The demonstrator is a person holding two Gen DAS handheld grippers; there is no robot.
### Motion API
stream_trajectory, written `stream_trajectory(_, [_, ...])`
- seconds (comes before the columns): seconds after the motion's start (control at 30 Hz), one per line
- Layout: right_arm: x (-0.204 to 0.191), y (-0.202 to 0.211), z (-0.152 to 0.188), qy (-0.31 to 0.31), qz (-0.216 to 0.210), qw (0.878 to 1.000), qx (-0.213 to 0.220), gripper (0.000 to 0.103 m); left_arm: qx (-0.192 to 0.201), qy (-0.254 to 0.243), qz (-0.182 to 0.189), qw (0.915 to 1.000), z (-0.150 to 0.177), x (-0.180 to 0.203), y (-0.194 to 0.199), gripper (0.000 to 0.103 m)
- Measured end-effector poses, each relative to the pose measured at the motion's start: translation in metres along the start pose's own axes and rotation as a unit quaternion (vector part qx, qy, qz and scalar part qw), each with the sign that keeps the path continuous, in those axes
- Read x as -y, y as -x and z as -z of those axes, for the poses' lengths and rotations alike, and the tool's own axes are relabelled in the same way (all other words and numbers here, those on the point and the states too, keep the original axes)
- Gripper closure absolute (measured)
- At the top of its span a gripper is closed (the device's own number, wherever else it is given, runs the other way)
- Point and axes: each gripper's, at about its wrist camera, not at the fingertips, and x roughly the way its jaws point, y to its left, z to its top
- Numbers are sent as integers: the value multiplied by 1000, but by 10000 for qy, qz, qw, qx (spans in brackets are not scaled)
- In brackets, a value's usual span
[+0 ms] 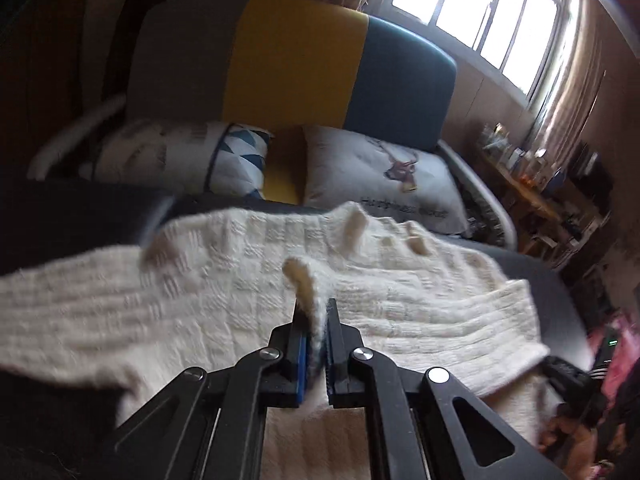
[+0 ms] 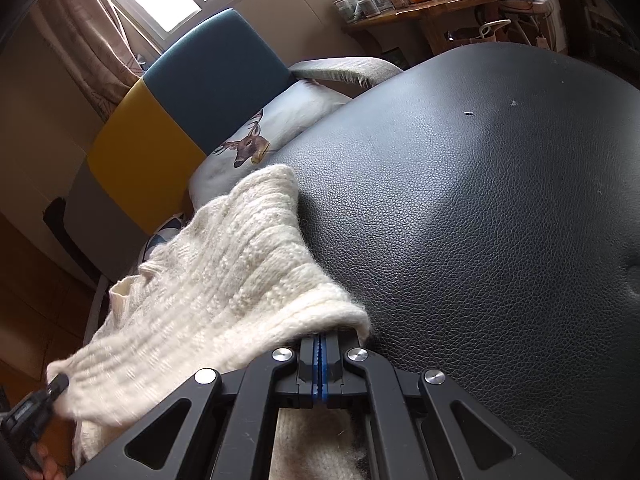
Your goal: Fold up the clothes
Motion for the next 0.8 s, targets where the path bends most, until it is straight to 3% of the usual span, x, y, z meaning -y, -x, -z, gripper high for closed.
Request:
stream_trajectory(0.13, [-5, -1, 0, 120, 93, 9999, -17, 103, -446, -104, -616, 9970, 5, -9, -40, 97])
stream_trajectory(0.27, [-5, -2, -1, 129, 67, 9999, -42, 103, -59, 22, -587, 9983, 18, -11, -41, 89])
stream_trajectory(0.37, [-2, -2, -3, 95, -18, 9999, -130, 103, -20, 111, -498, 9987, 18, -12, -38, 83])
stream_trajectory(0.53, [-26, 34, -1, 1161, 122, 9925, -371, 97, -36, 194, -422, 9989, 31, -14, -17, 80])
stream_trajectory(0.67, [-38, 74, 1, 1756, -26, 9844, 43, 97, 33, 262, -400, 9988, 45, -14, -14, 75])
stream_trajectory(0.73, [-49, 75, -13, 1853, -164, 9823, 225, 96, 30, 368, -347, 9987, 45, -16, -17, 73])
stream_trajectory(0.8, [-64, 55, -26, 2080, -98, 9780, 107, 96, 50, 376, -346, 9987, 46, -16, -18, 73])
